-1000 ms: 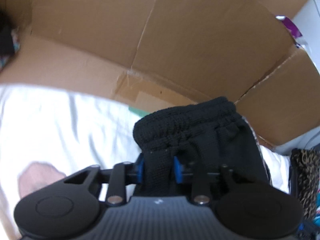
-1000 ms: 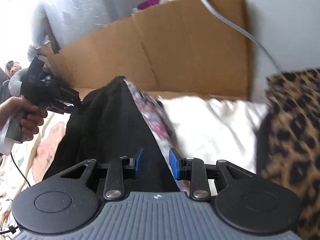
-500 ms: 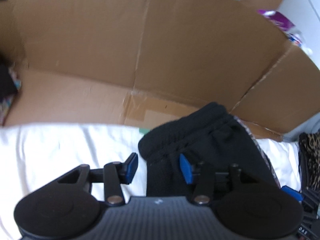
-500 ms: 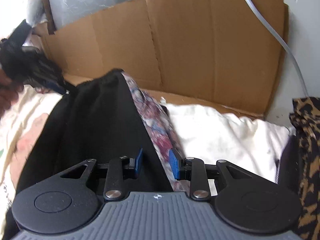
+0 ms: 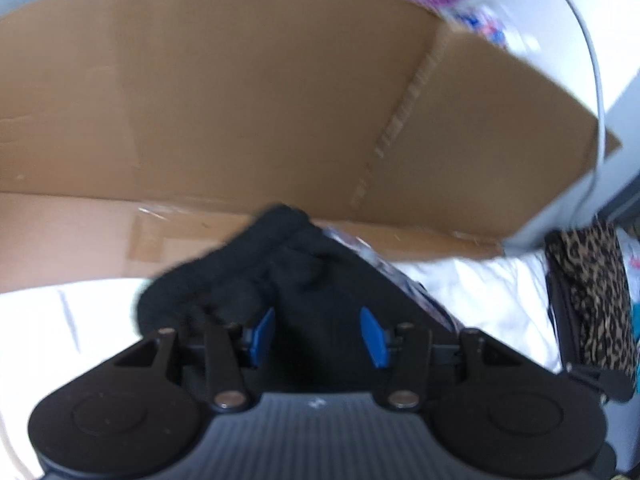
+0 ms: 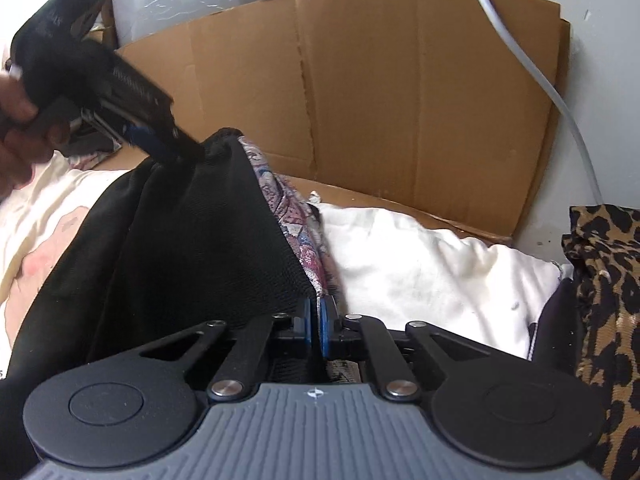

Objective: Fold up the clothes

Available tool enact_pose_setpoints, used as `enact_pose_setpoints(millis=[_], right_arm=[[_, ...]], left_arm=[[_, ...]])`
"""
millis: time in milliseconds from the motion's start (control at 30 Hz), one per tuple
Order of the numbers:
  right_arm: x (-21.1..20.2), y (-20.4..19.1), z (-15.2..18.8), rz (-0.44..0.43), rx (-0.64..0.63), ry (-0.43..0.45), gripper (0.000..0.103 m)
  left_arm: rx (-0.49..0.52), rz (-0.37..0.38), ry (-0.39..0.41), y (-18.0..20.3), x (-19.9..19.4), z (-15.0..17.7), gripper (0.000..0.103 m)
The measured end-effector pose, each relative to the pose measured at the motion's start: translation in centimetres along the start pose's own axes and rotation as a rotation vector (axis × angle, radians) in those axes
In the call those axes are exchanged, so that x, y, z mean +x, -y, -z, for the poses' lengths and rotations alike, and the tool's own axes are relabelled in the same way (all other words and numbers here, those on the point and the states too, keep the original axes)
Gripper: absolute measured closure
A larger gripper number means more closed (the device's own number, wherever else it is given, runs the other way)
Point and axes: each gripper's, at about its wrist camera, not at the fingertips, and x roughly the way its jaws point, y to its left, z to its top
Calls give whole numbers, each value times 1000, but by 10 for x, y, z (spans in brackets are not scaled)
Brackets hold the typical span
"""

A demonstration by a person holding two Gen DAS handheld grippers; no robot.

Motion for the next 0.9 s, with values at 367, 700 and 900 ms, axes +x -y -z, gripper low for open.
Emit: enact_pose_setpoints(millis=[367,700,900], right_arm=[[5,21,7,-4,78,-7,101],[-9,27,15,-54,184,-14,74],[-49,32,27,-57,204,21,64]], left_arm=[[26,-48,-38,36,69,-2,50],[-39,-52,-49,31,93,-8,38],[-15,-79,-59,35,94,-8,35]])
